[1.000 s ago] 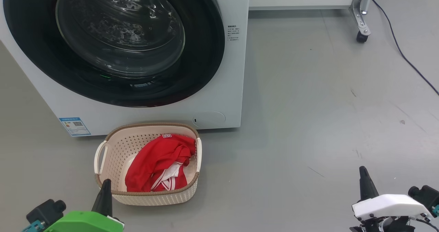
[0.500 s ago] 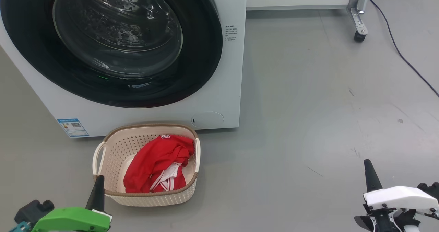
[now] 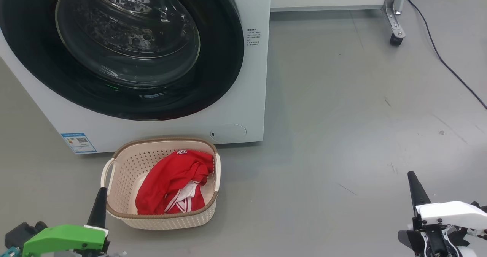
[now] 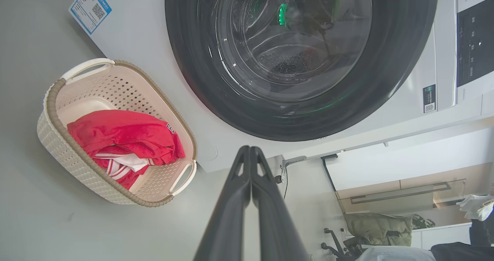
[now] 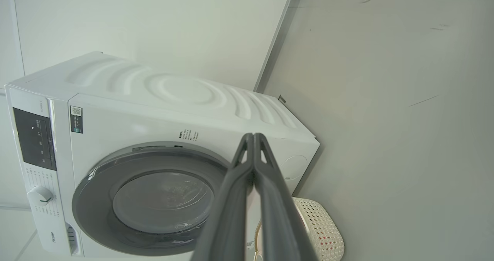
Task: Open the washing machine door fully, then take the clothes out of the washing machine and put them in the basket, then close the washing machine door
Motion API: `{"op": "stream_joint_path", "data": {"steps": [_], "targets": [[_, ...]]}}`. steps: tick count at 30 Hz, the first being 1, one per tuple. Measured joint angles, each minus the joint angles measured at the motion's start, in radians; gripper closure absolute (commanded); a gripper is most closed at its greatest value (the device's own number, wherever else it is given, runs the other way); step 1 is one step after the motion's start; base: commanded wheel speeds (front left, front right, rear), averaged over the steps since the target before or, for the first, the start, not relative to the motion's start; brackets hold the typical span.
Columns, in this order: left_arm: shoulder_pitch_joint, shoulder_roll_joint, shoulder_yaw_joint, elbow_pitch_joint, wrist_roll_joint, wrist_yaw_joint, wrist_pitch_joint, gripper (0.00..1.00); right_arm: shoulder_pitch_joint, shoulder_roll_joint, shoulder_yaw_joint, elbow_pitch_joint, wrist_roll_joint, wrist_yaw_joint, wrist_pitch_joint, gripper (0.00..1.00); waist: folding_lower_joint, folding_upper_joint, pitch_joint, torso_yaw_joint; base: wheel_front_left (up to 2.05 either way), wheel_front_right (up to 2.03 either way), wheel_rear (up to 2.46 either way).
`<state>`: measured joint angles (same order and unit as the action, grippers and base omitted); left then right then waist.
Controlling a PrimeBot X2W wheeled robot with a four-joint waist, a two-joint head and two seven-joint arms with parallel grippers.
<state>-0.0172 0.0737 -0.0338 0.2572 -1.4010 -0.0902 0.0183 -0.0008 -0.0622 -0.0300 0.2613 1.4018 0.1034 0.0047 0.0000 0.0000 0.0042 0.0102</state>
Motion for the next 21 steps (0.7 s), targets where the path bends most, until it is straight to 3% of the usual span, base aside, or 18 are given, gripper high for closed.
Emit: {"op": "stream_joint_path", "data": {"steps": [21], "targets": [[-0.034,-0.004,0.066,0.015,-0.236,-0.030,0.052,1.00,-0.051,-0.009,-0.044,0.010,0.248,0.011,0.056,1.00,0.0000,0.0000,-0.001,-0.010,0.00,0.00,0.00]]}}
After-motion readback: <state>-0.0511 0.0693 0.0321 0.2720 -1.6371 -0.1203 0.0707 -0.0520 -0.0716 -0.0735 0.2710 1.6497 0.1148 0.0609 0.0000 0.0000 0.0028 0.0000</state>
